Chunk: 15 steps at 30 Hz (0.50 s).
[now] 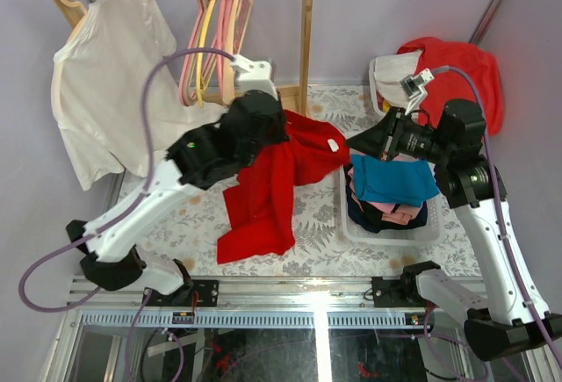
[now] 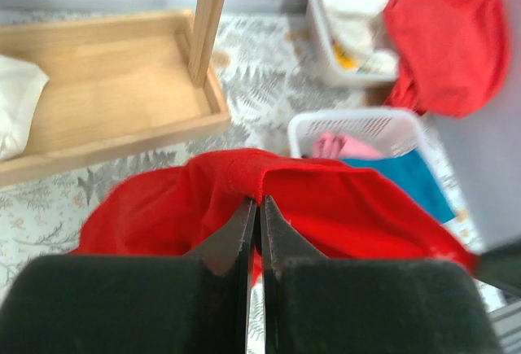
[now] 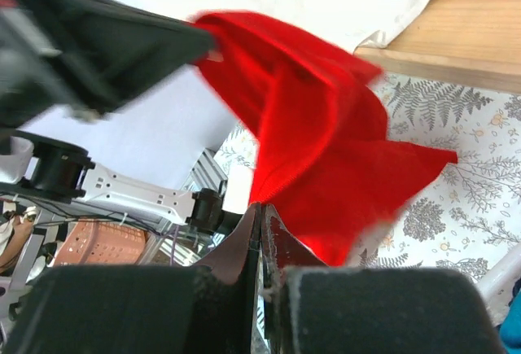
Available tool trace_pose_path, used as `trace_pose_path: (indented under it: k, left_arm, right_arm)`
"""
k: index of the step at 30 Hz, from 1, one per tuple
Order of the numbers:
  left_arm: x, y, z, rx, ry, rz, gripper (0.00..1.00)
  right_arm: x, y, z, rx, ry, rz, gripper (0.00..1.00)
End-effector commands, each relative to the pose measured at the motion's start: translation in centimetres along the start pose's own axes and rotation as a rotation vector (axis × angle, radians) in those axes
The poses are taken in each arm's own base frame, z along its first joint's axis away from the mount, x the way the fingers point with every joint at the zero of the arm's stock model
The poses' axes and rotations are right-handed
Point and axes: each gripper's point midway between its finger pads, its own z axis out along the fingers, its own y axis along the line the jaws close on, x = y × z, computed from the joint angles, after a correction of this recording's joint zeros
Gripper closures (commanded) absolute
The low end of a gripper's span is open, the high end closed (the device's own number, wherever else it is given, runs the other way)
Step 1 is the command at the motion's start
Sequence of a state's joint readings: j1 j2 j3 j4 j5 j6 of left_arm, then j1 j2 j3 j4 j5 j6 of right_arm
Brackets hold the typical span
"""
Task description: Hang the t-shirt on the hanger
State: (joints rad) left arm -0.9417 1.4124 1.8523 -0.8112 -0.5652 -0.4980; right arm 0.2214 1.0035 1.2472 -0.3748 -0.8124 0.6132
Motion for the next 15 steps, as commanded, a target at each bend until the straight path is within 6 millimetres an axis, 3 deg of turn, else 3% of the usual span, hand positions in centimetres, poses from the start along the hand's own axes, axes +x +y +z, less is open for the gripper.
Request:
trace_pose_path:
  k: [1, 4, 7, 11, 15]
  left_arm:
    - [4.4, 0.0, 4.0, -0.030, 0.070, 0.066, 1.00]
    - [4.9, 0.0, 3.9, -0.016, 0.080, 0.053, 1.00]
    - [3.5, 0.7, 2.4, -0.020, 0.048, 0.040, 1.00]
    - [-0.3, 2.8, 0.0, -0.066, -0.038, 0.046, 1.00]
    - [-5.6, 3.9, -2.0, -0.077, -0.096, 0.054, 1.00]
  right_arm:
    - [-0.2, 3.5, -1.7, -0.085, -0.017, -0.019, 1.00]
    - [0.4, 3.9, -1.8, -0.118, 0.009, -0.007, 1.00]
    - [0.4, 5.1, -1.8, -0.204, 0.009, 0.010, 1.00]
    - [-0.4, 6.1, -1.2, -0.300, -0.026, 0.048, 1.00]
    - [-1.2, 8.2, -0.1, -0.386, -0.023, 0.044, 1.00]
